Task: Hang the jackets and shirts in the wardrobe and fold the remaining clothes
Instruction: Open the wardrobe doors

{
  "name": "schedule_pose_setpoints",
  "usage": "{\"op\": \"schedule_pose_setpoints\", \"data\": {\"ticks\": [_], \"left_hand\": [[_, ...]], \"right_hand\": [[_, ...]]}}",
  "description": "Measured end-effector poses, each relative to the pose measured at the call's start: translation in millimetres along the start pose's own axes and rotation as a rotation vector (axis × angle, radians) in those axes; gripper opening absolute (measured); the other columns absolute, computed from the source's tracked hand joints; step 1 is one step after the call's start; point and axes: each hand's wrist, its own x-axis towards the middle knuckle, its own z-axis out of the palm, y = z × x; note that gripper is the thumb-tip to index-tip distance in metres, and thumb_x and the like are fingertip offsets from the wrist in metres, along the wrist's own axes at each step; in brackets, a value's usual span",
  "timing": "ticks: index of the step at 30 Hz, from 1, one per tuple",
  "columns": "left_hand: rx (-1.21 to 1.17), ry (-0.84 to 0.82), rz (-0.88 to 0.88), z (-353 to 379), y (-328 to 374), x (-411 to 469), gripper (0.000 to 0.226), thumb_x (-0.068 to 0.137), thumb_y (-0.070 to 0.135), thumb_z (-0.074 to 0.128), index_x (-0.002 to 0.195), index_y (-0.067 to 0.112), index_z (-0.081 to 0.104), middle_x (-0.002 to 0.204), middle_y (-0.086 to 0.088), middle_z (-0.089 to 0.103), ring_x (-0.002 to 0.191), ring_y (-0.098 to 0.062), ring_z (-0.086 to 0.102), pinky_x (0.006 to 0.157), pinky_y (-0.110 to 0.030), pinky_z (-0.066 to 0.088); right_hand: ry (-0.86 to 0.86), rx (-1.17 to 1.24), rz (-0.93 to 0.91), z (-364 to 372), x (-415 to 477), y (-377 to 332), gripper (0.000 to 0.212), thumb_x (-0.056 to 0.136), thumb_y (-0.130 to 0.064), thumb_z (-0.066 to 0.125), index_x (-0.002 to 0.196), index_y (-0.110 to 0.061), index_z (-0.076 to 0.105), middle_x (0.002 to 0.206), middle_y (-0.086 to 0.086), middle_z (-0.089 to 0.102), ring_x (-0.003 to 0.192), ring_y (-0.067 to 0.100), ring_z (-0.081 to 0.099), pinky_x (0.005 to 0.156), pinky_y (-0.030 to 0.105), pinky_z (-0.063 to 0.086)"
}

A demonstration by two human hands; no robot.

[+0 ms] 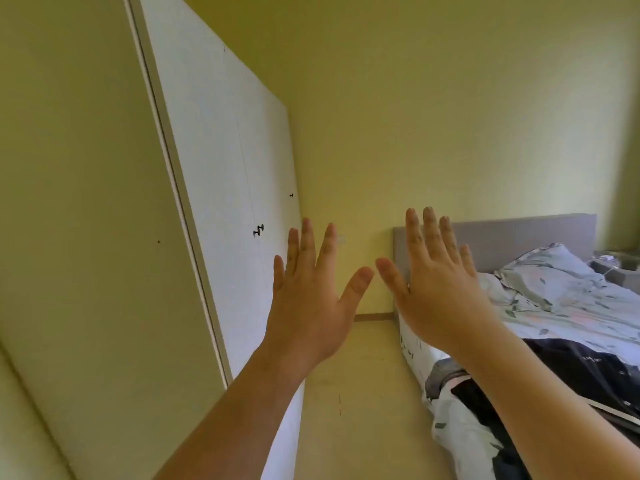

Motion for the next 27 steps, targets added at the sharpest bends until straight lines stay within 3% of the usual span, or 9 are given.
{"op": "schedule_pose_setpoints", "data": {"ticks": [9, 12, 18, 21, 27], "left_hand": [[-0.026, 0.014, -0.174, 115.3, -42.5, 114.5, 0.084, 0.090, 0.085, 0.009, 0.161, 0.042, -0.001, 0.168, 0.017, -0.016, 0.154, -0.001, -0.015, 0.123, -0.031, 0.000], [0.007, 0.014, -0.223, 148.7, -58.8, 145.1, 0.078, 0.092, 0.083, 0.015, 0.159, 0.046, -0.001, 0.168, 0.020, -0.013, 0.154, 0.001, -0.009, 0.126, -0.037, 0.012], [0.076, -0.003, -0.300, 208.9, -102.1, 188.1, 0.073, 0.092, 0.085, 0.014, 0.155, 0.055, -0.006, 0.159, 0.037, -0.019, 0.136, 0.025, -0.019, 0.123, -0.036, 0.020], [0.100, 0.029, -0.336, 234.7, -132.2, 209.0, 0.072, 0.091, 0.087, 0.013, 0.154, 0.057, -0.005, 0.157, 0.042, -0.018, 0.145, 0.014, -0.007, 0.121, -0.036, 0.022], [0.139, 0.116, -0.475, 280.2, -203.2, 261.8, 0.075, 0.090, 0.086, 0.011, 0.156, 0.053, -0.002, 0.164, 0.033, -0.010, 0.154, 0.000, 0.007, 0.123, -0.036, 0.024]], "right_hand": [[-0.213, 0.134, -0.168, 108.4, 136.4, 62.0, 0.079, 0.095, -0.072, 0.002, 0.155, -0.030, -0.027, 0.166, -0.002, -0.025, 0.152, 0.018, -0.024, 0.126, 0.048, 0.001], [-0.271, 0.199, -0.250, 144.3, 175.4, 73.0, 0.078, 0.094, -0.068, -0.001, 0.157, -0.029, -0.024, 0.166, -0.003, -0.023, 0.153, 0.018, -0.021, 0.126, 0.047, 0.002], [-0.372, 0.207, -0.328, 221.9, 241.2, 103.3, 0.075, 0.098, -0.066, 0.001, 0.156, -0.027, -0.026, 0.165, -0.003, -0.027, 0.152, 0.020, -0.024, 0.126, 0.047, 0.000], [-0.391, 0.167, -0.398, 261.5, 277.2, 117.1, 0.073, 0.101, -0.065, 0.003, 0.154, -0.027, -0.029, 0.164, -0.004, -0.030, 0.151, 0.020, -0.027, 0.125, 0.047, -0.003], [-0.429, 0.145, -0.569, 338.6, 374.3, 114.4, 0.071, 0.102, -0.061, 0.004, 0.152, -0.026, -0.033, 0.162, -0.004, -0.033, 0.150, 0.022, -0.027, 0.126, 0.051, 0.002]]}}
